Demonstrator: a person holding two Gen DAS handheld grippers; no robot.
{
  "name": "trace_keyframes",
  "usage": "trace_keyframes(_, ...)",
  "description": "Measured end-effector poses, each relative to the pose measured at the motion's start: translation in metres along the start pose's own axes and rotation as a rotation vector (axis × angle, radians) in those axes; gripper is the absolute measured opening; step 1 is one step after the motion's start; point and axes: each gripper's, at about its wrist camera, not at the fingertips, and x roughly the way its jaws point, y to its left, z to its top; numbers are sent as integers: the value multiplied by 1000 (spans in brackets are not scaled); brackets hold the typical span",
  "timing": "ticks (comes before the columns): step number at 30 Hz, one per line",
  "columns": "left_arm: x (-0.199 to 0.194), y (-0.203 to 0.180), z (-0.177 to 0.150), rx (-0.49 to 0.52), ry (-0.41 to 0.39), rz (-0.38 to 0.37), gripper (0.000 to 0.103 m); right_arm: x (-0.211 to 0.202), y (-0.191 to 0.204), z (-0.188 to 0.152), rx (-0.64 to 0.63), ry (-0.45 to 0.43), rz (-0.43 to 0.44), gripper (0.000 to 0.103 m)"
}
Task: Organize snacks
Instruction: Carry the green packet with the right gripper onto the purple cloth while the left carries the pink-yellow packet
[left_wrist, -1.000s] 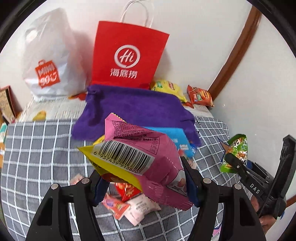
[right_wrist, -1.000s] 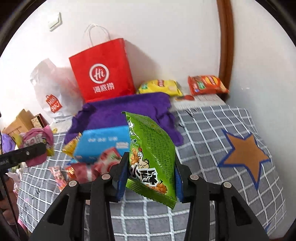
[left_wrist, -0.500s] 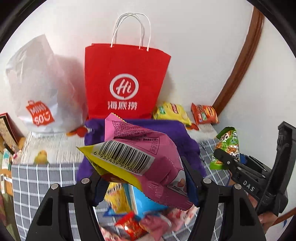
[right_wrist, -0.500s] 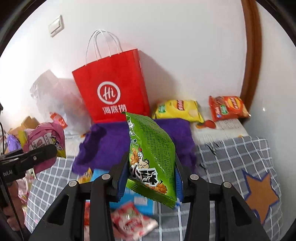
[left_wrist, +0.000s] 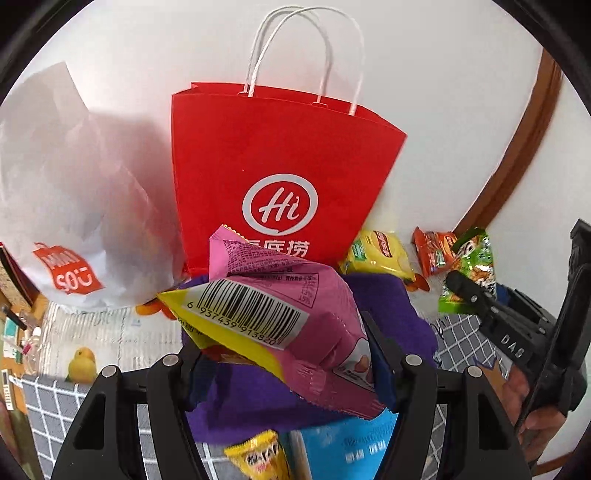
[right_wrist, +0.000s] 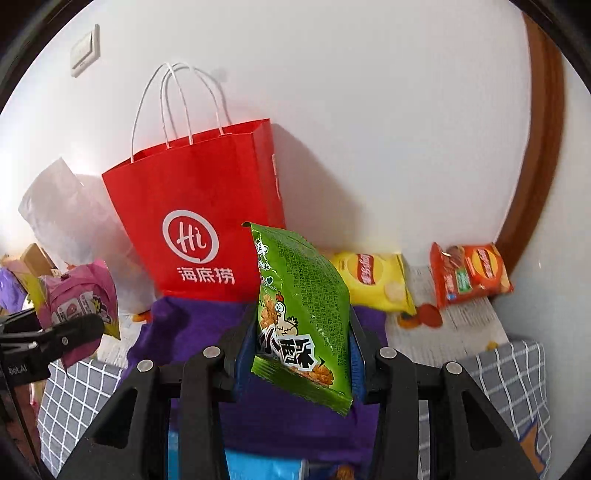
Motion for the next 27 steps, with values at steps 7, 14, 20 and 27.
trace_keyframes(7,39,15,-5,5,52,8,67,52,0,-11,-25,90,0,42)
trace_keyframes(14,62,32,-6,-20,93,25,67,81,-15,-22,-30,163,-23,42)
trace_keyframes(20,71,43,-7,-46,116,35,67,97,-22,-29,-32,216,-21,43)
trace_keyframes(27,86,41,-9,-41,149,45,67,112,-19,-37,-46,280,-21,43)
